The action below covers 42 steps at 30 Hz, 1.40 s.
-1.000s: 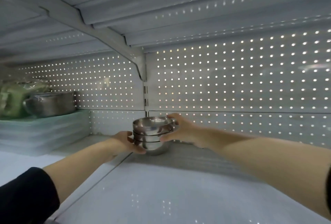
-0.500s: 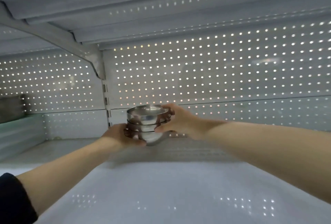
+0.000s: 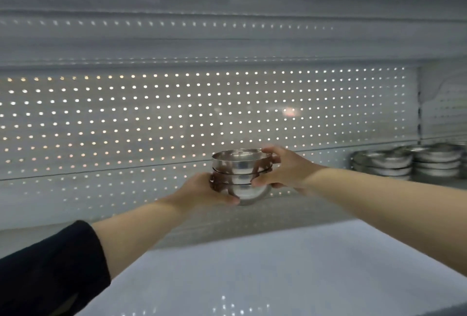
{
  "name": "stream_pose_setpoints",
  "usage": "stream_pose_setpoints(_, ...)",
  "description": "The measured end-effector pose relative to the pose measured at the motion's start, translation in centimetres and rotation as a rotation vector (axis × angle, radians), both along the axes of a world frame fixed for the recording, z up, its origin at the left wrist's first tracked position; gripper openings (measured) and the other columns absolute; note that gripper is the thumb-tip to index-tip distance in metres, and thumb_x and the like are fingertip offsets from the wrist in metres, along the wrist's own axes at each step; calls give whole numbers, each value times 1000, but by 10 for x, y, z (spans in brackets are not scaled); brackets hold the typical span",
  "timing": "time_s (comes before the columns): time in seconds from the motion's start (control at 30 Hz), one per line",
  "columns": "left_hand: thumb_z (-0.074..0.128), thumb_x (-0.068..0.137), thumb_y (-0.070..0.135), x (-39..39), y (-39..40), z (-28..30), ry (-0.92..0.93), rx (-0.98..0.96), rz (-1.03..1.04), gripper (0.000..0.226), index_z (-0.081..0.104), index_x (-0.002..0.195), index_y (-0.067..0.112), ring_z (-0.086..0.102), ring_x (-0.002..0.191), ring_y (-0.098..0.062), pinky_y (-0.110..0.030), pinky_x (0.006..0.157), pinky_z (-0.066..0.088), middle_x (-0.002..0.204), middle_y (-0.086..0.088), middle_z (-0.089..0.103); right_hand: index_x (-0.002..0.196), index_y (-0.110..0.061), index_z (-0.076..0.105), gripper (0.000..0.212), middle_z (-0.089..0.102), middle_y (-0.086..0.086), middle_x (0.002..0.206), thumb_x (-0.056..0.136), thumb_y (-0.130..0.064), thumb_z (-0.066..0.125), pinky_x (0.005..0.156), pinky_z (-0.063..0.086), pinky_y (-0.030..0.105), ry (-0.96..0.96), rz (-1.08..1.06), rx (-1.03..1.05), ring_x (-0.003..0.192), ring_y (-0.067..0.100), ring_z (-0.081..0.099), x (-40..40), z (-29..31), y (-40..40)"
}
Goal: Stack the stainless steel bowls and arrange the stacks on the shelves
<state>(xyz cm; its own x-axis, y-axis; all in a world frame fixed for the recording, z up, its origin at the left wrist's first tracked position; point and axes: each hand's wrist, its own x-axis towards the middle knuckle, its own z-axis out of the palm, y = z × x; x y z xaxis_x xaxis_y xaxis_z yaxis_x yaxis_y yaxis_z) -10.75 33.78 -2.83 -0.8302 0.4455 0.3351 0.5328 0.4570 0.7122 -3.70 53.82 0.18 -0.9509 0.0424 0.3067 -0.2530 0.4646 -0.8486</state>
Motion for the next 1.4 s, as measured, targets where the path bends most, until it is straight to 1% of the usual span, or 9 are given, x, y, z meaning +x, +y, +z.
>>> stream_pose_setpoints(0.1, 85, 62, 22, 0, 70, -2, -7, -14, 7, 21, 65, 66, 24, 51, 49, 9, -4, 44, 34, 50, 20, 57, 116, -25, 46, 67, 59, -8, 97, 65, -1, 82, 81, 54, 38, 9, -29, -24, 85, 12, 61, 5, -4, 65)
stream_pose_setpoints(0.43, 86, 60, 25, -4, 208, -20, -60, -70, 34, 40, 69, 93, 10, 59, 75, -14, -27, 71, 47, 78, 2, 64, 135, -17, 41, 88, 65, -3, 99, 61, -1, 86, 75, 55, 24, -14, -43, -91, 89, 10, 63, 7, -28, 201)
stream_pose_setpoints(0.53, 86, 60, 22, -2, 229, -21, -90, -67, 26, 40, 68, 92, 6, 56, 69, -12, -22, 68, 44, 75, 1, 61, 138, -15, 38, 90, 67, -2, 96, 62, 0, 84, 68, 50, 19, -7, -31, -117, 85, 8, 63, 6, -32, 220)
stream_pose_setpoints(0.63, 86, 60, 21, 0, 240, -25, -104, -69, 28, 28, 68, 81, 19, 58, 66, -4, -11, 62, 44, 74, 7, 65, 141, -12, 34, 92, 67, -1, 95, 64, 2, 82, 76, 50, 21, 17, -15, -84, 87, 10, 63, 4, -36, 230)
stream_pose_setpoints(0.9, 87, 58, 11, 3, 237, -24, -153, -38, 90, 40, 68, 94, 13, 66, 95, -23, -36, 93, 50, 98, -9, 72, 138, -12, 35, 87, 65, -1, 91, 66, 4, 81, 79, 49, 19, 22, 37, -111, 82, 8, 62, -4, -43, 230)
stream_pose_setpoints(1.0, 87, 58, 9, 4, 234, -23, -165, -30, 100, 42, 69, 96, 10, 66, 94, -24, -36, 92, 50, 98, -11, 71, 135, -15, 38, 83, 64, -3, 91, 66, 1, 82, 76, 48, 16, 27, 36, -121, 80, 6, 61, -5, -45, 229)
stream_pose_setpoints(1.07, 86, 58, 9, 3, 232, -24, -164, -26, 89, 38, 70, 91, 12, 66, 84, -17, -26, 83, 51, 91, -7, 72, 135, -16, 38, 83, 63, -1, 96, 66, -1, 82, 79, 48, 19, 22, 32, -117, 84, 9, 60, -6, -45, 228)
stream_pose_setpoints(1.17, 86, 58, 9, 3, 230, -24, -158, -29, 88, 31, 69, 83, 19, 62, 72, -8, -16, 70, 48, 79, 2, 69, 134, -16, 37, 82, 62, -3, 92, 67, 0, 82, 72, 48, 13, 22, 41, -118, 77, 4, 59, -7, -46, 226)
stream_pose_setpoints(1.4, 84, 61, 3, 8, 223, -25, -188, -18, 89, 39, 68, 97, 5, 62, 85, -21, -39, 94, 46, 96, -14, 70, 133, -15, 36, 82, 60, -11, 81, 67, 1, 81, 52, 40, 1, 33, 18, -87, 55, -15, 56, -9, -46, 218)
